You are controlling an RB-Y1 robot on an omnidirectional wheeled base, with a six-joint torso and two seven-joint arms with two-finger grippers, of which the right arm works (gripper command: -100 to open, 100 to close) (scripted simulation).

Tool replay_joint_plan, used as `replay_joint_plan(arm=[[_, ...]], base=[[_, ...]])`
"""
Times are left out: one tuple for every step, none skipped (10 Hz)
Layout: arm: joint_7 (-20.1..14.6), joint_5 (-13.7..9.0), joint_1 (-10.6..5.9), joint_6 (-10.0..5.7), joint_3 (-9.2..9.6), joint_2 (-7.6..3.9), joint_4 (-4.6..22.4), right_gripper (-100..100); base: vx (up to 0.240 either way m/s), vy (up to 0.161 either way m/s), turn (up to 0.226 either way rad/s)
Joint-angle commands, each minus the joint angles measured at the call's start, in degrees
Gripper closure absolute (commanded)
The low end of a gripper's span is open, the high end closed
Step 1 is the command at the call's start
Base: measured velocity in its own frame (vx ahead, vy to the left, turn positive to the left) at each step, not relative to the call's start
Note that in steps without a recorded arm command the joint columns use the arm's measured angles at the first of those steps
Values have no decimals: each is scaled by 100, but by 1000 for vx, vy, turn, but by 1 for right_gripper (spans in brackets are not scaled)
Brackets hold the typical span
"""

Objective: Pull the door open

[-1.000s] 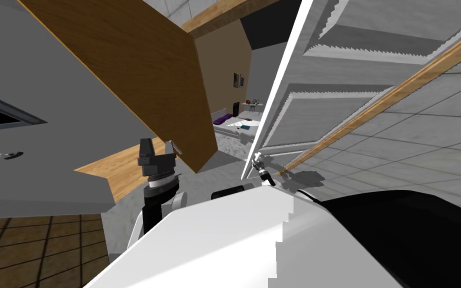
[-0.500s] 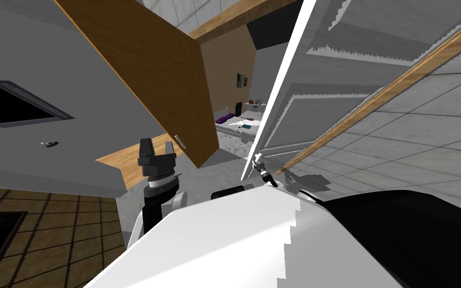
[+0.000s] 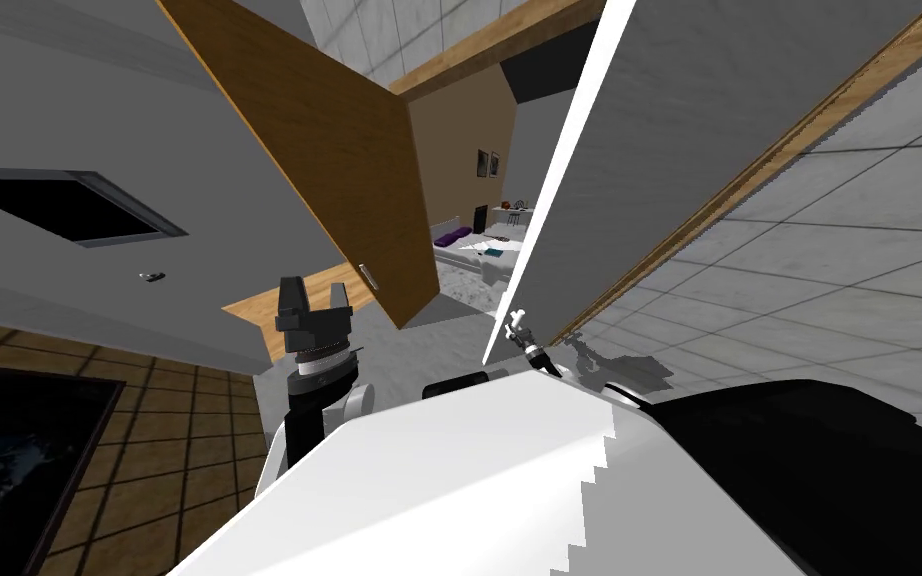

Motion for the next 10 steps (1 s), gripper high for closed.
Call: replay_joint_plan(arm=[[-68, 21, 47, -137, 58, -60, 39, 100], [-112, 35, 79, -226, 96, -99, 64, 100], [-164, 51, 114, -328, 140, -144, 93, 100], [-218, 68, 152, -437, 186, -192, 124, 100], [-272, 85, 190, -546, 233, -240, 156, 100], [-324, 101, 226, -650, 278, -286, 185, 100], [-371, 116, 259, -744, 318, -327, 212, 100], [-409, 128, 285, -820, 350, -360, 234, 100], [-444, 139, 310, -891, 380, -391, 254, 100], [-406, 138, 295, -817, 370, -359, 240, 100]], base=[[-138, -48, 123], [-204, -87, 191], [-197, -100, 157], [-221, -90, 146], [-237, -101, 162], [-217, -81, 135], [-180, -92, 119], [-185, -69, 106], [-190, -35, 87], [-82, -17, 7]])
